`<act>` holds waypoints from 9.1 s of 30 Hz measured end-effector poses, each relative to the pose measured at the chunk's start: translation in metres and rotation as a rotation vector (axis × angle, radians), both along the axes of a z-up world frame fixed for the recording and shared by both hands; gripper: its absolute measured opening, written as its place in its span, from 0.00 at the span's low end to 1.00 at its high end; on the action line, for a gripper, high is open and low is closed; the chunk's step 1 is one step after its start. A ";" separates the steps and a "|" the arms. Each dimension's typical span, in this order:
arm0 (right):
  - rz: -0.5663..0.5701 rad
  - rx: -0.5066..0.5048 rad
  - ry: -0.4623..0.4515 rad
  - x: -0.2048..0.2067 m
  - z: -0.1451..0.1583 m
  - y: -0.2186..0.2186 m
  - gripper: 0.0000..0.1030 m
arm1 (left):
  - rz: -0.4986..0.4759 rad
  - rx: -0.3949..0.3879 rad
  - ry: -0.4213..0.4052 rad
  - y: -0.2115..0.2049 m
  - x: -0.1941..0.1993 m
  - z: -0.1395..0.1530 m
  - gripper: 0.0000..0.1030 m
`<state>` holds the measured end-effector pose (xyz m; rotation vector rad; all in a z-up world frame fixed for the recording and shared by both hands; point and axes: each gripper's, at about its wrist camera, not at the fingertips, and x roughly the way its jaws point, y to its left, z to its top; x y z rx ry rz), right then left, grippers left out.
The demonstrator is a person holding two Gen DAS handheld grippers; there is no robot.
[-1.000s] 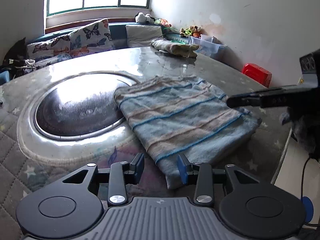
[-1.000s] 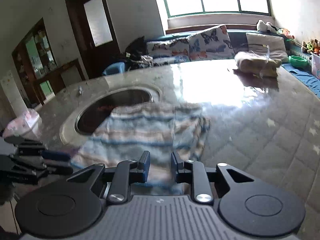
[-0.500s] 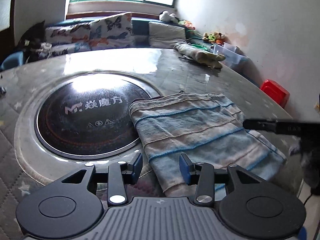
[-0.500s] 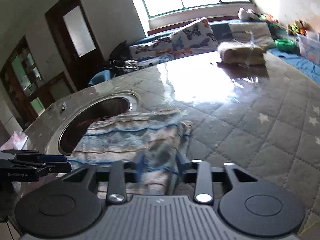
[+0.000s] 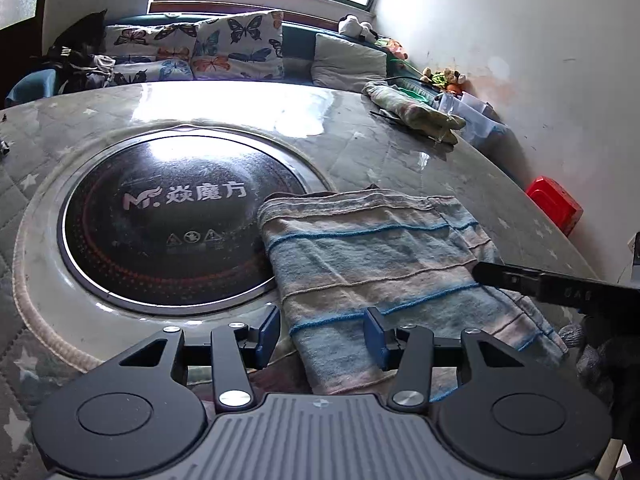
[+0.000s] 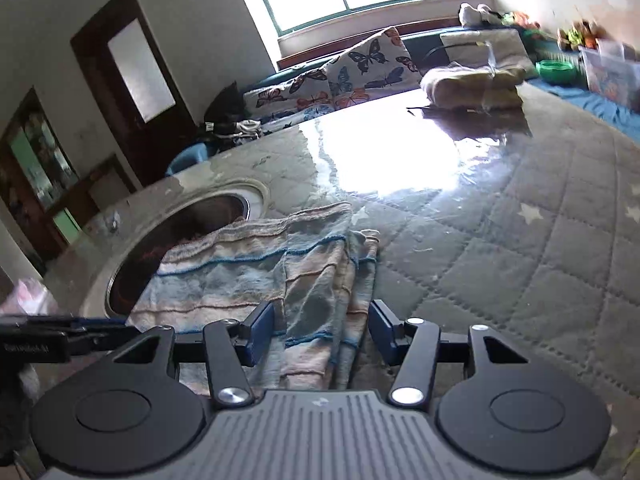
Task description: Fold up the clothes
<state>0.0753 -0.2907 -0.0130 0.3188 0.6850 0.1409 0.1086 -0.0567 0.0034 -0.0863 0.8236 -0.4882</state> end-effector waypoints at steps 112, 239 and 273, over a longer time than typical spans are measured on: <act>-0.165 -0.080 0.071 0.127 0.011 -0.107 0.17 | -0.062 0.066 0.024 -0.135 0.153 0.006 0.11; -0.373 0.181 -0.021 -0.010 0.002 -0.129 0.23 | -0.043 0.063 0.080 -0.098 0.044 0.004 0.58; -0.283 -0.037 -0.085 -0.052 0.016 -0.040 0.99 | -0.063 0.071 -0.021 -0.078 -0.002 0.009 1.00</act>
